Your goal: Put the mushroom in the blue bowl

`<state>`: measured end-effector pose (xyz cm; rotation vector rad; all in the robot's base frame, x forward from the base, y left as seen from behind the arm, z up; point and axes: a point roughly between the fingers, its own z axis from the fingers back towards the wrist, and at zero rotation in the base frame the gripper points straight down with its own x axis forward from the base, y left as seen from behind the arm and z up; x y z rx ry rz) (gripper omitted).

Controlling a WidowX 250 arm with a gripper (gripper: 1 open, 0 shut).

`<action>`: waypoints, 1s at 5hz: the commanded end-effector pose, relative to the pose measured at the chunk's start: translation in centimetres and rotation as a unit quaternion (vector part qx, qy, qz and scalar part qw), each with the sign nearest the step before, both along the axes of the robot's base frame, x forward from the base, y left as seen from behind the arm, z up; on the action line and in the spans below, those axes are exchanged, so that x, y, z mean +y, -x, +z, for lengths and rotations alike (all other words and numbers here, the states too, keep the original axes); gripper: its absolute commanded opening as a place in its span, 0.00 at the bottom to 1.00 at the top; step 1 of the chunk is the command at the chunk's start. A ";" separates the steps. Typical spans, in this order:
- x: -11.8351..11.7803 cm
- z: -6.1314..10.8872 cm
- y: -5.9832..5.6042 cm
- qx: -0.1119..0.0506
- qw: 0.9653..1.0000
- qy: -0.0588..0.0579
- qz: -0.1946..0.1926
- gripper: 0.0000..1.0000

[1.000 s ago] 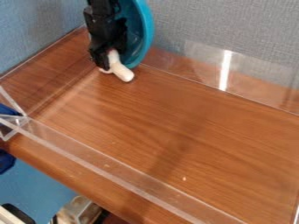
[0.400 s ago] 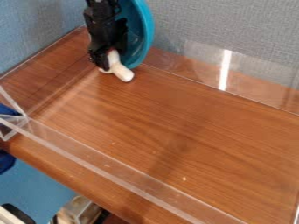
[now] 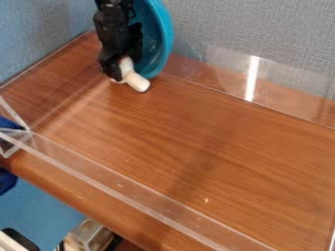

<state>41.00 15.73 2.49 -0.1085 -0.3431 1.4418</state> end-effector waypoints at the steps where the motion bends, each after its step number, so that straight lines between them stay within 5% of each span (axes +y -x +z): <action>1: -1.7 -0.4 -0.2 -0.006 1.000 -0.001 -0.003 1.00; 2: -2.1 0.5 0.2 -0.010 1.000 -0.005 0.001 1.00; 3: -1.3 0.8 -0.7 -0.012 1.000 -0.006 0.023 1.00; 5: 2.1 0.6 -0.9 -0.018 0.999 -0.008 0.046 1.00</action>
